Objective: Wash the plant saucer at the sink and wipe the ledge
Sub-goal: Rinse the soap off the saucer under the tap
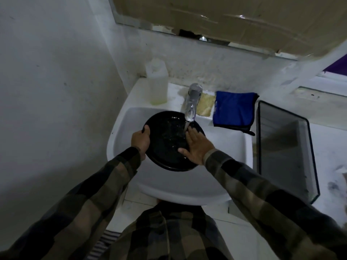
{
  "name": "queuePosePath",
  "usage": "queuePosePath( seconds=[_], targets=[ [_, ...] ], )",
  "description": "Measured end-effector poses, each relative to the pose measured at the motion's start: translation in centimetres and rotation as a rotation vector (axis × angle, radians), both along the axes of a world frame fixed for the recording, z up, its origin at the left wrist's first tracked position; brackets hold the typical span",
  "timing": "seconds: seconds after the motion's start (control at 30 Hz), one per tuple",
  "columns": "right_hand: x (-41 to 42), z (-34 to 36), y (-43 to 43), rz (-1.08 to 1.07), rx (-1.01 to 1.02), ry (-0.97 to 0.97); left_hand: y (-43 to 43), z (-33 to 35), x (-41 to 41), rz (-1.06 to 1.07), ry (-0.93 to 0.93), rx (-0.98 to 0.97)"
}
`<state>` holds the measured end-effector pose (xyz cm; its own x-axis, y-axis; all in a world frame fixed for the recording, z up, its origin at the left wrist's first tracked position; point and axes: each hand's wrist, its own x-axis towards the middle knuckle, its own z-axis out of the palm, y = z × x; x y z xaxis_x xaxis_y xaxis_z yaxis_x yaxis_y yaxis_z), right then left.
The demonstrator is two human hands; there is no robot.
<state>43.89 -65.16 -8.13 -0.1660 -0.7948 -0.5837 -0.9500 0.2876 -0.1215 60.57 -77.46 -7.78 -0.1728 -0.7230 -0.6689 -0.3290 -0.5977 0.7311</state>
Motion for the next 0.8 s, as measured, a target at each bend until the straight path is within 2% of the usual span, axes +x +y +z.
queuePosePath(
  seconds=[0.13, 0.27, 0.33, 0.43, 0.53, 0.7, 0.73, 0.8],
  targets=[
    [3.8, 2.4, 1.9, -0.046, 0.186, -0.253, 0.3, -0.7, 0.2, 0.053, -0.042, 0.030],
    [7.8, 3.5, 1.5, 0.077, 0.100, -0.493, 1.1, -1.2, 0.5, 0.059, -0.071, 0.043],
    [7.8, 2.8, 0.0, 0.096, 0.042, -0.529, 1.1, -1.1, 0.3, 0.046, -0.063, 0.037],
    [6.5, 1.0, -2.7, 0.069, -0.034, -0.445, 1.6, -0.4, 0.0, -0.006, -0.032, 0.068],
    [4.1, -0.9, -4.8, 0.029, -0.055, -0.207, 2.2, 0.0, -0.3, -0.034, -0.001, 0.120],
    [-1.0, -1.1, -2.6, 0.044, -0.105, 0.055, 1.0, 0.5, 0.0, -0.027, 0.002, 0.118],
    [-1.4, -0.7, -1.6, 0.050, -0.093, 0.044, 0.6, 0.3, 0.1, -0.028, 0.009, 0.112],
    [-1.3, 0.6, 0.5, 0.023, -0.033, -0.096, 0.1, 0.2, 0.0, -0.041, 0.014, 0.120]
  ],
)
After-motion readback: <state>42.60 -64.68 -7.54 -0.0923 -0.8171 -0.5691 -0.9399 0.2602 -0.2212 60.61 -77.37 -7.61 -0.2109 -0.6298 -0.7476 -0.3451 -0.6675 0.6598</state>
